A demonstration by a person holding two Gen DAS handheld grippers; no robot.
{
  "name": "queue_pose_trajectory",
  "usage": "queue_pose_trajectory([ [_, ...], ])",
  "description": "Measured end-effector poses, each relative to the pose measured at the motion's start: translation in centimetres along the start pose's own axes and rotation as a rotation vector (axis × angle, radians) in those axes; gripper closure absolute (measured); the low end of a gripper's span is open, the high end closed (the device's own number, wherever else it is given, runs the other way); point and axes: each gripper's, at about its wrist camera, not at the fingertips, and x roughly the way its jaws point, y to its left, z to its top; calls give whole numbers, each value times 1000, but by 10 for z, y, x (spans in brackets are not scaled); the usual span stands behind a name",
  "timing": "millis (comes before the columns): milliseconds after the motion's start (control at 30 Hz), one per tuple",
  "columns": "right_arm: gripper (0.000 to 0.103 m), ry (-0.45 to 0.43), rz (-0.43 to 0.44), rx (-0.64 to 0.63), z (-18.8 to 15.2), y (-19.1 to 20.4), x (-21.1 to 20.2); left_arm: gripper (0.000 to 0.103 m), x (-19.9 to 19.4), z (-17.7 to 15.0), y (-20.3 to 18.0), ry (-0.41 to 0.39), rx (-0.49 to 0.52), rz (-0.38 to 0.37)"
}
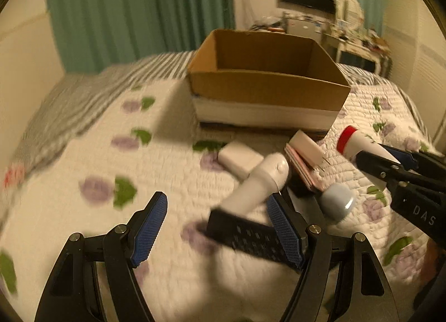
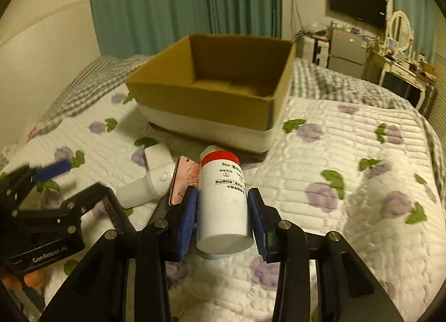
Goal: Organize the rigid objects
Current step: 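Grasp the white bottle with red cap with the right gripper, then grasp the black cylinder with the left gripper while the right gripper lifts the bottle, then carry both items over the cardboard box and open both grippers to drop them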
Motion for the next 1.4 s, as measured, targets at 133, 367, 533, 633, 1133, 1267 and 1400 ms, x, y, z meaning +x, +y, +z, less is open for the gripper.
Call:
queue_pose_trajectory([
  [133,66,-20,-2,-5,-3,3,-11,26,12,-11,-1,101,-123,-35],
  [367,66,-34,20,9,-9,-1,-22,26,44,-19,-14,216,-298,-28],
  [533,66,-36,27,10,-10,-2,-23,26,61,-23,-17,248,-341,11],
  [633,66,-39,27,12,-10,-2,-24,26,69,-21,-17,261,-339,35],
  [1133,66,-109,-10,25,-11,2,-62,79,-14,-15,-2,177,-244,-259],
  [1267,67,-147,-11,25,0,2,-75,83,-41,8,-7,82,-191,-266],
  [1400,67,-179,-9,7,18,4,-84,84,-62,34,-8,-23,-142,-256],
])
